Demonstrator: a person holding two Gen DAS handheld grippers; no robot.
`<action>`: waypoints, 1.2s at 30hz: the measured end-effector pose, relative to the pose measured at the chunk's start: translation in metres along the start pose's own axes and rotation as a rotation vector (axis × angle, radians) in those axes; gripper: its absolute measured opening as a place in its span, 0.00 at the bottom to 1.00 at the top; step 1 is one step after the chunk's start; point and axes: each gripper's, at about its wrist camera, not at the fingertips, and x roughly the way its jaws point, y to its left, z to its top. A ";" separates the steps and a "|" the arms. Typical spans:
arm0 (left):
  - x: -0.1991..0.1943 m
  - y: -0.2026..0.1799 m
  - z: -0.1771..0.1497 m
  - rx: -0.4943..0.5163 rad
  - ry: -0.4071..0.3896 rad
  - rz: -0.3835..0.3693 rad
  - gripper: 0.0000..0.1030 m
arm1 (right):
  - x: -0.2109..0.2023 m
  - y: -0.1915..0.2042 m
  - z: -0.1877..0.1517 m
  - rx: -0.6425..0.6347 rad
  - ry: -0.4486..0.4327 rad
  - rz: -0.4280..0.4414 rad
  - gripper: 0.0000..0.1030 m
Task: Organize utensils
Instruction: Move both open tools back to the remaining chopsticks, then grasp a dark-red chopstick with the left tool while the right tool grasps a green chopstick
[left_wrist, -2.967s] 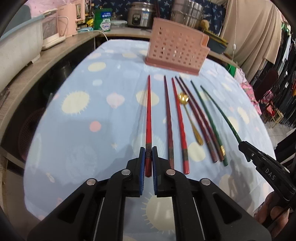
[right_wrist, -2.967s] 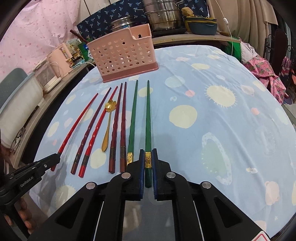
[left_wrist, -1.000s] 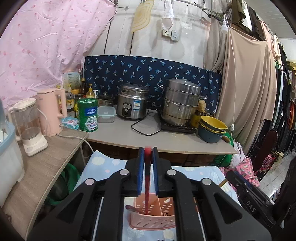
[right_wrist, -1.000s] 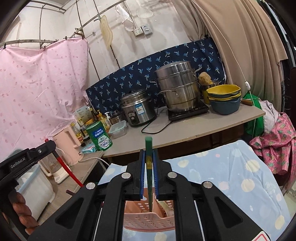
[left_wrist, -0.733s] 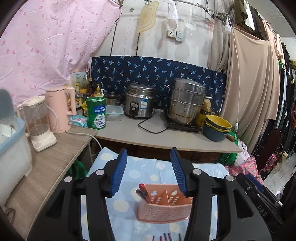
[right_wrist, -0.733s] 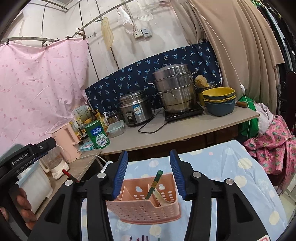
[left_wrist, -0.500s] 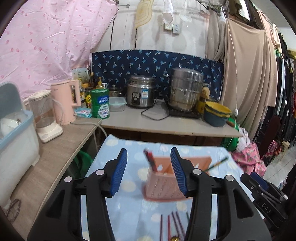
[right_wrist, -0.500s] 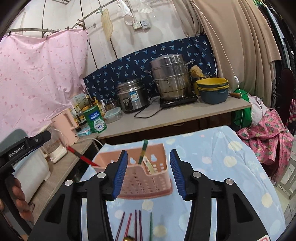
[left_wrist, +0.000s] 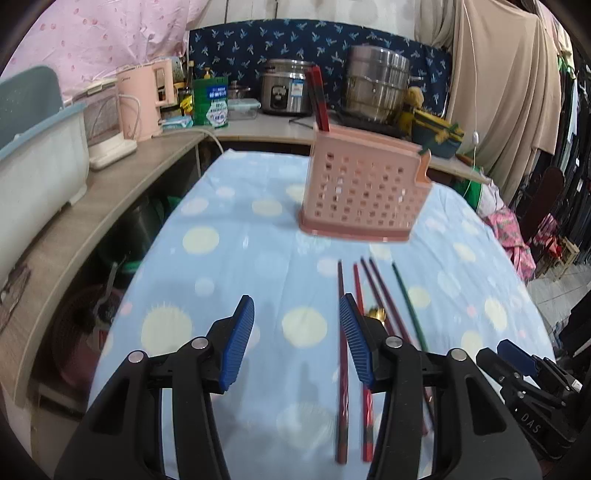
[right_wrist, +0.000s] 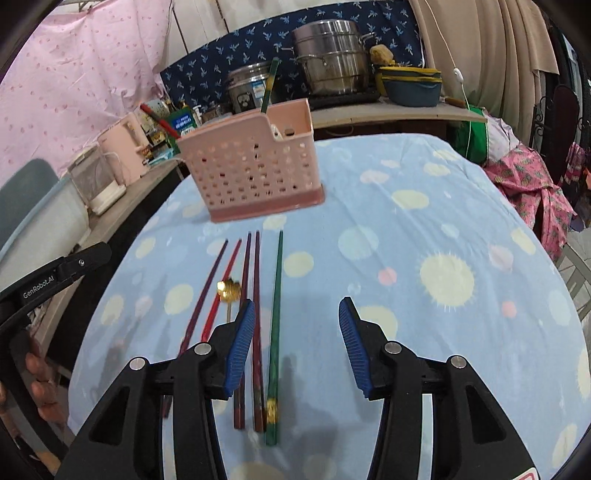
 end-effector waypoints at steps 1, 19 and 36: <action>0.000 -0.001 -0.007 0.007 0.010 -0.001 0.45 | 0.001 0.000 -0.010 0.004 0.019 0.007 0.44; 0.004 -0.020 -0.075 0.064 0.129 -0.040 0.45 | 0.006 0.014 -0.060 -0.055 0.096 0.009 0.19; 0.020 -0.025 -0.095 0.081 0.199 -0.041 0.40 | 0.010 0.008 -0.063 -0.047 0.106 0.000 0.15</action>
